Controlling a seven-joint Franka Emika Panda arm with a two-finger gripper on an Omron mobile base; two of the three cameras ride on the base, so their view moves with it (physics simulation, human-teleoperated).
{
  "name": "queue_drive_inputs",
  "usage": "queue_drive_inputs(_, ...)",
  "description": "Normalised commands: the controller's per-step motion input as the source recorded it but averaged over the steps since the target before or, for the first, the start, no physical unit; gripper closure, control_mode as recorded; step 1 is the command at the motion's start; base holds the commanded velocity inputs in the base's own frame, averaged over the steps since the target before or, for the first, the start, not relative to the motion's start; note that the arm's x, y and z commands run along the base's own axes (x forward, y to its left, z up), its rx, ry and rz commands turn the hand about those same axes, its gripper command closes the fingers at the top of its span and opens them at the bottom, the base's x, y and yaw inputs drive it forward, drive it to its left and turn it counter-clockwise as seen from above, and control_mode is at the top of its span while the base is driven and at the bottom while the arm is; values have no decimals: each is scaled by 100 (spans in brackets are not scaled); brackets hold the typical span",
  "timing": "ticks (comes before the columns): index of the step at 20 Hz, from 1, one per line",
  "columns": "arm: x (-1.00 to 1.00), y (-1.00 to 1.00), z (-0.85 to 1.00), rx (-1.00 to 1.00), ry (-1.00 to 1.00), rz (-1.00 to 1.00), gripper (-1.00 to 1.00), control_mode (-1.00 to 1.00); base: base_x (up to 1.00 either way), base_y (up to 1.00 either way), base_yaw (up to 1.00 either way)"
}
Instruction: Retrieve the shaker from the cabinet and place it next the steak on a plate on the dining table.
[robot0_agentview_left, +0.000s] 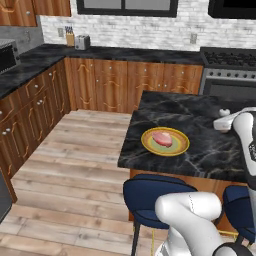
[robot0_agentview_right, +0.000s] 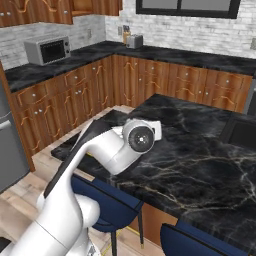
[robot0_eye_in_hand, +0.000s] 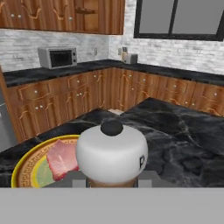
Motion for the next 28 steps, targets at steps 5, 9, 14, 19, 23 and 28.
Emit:
queue_drive_inputs(5,21,0,-28,0,0,0,100,-100,0,0,0)
queue_drive_inputs(9,33,0,-34,0,0,3,100,-100,0,0,0)
queue_drive_inputs(14,30,0,-35,1,1,3,100,-100,0,0,0)
queue_drive_inputs(19,25,0,-32,2,1,3,100,-100,0,0,0)
queue_drive_inputs(23,26,0,-28,2,1,3,100,-100,0,0,0)
queue_drive_inputs(28,27,0,-28,1,2,2,100,-100,0,0,0)
